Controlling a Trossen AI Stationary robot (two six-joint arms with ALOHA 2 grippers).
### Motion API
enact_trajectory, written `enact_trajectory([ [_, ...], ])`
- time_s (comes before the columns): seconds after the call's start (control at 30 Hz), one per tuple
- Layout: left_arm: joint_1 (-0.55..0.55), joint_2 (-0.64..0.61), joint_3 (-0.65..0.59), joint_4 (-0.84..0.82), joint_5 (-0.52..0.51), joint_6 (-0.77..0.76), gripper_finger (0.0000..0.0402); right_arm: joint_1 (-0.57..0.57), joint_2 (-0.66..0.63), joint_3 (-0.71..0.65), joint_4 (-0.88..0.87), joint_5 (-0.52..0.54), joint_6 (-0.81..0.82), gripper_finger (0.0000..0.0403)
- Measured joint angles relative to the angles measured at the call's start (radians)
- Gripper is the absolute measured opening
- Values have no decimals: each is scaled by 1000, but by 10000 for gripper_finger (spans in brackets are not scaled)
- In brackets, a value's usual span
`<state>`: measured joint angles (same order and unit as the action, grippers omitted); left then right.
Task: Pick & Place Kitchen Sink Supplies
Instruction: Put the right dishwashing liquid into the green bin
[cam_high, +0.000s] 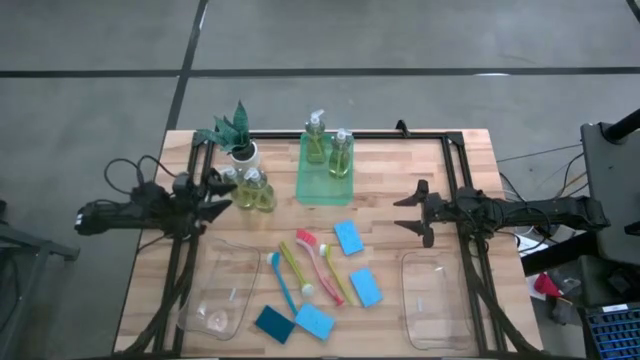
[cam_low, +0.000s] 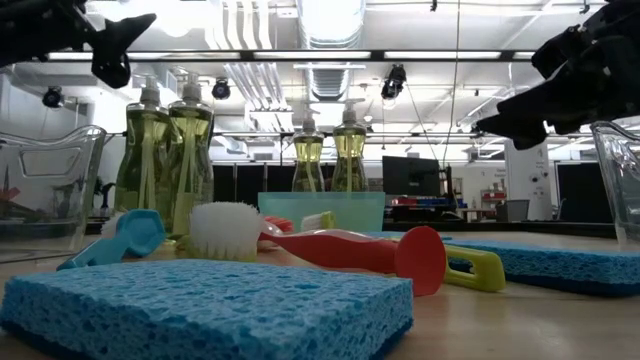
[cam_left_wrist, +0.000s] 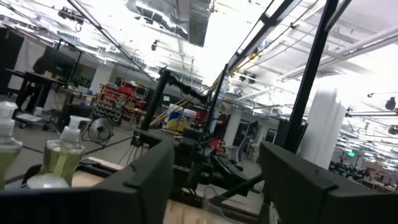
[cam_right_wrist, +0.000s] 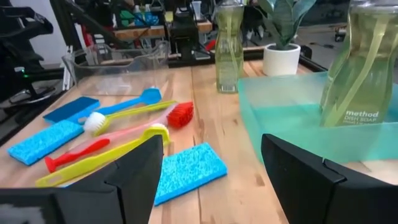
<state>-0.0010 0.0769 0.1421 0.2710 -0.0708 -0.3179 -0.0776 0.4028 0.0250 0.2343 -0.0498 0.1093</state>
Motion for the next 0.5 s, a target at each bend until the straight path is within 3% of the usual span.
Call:
enact_trajectory([
  [0.13, -3, 35, 37, 2, 6, -24, 259, 0, -1, 0, 1, 0, -10, 258],
  [0.5, -12, 201, 201, -72, 5, 78, 259, 0, -1, 0, 1, 0, -6, 255],
])
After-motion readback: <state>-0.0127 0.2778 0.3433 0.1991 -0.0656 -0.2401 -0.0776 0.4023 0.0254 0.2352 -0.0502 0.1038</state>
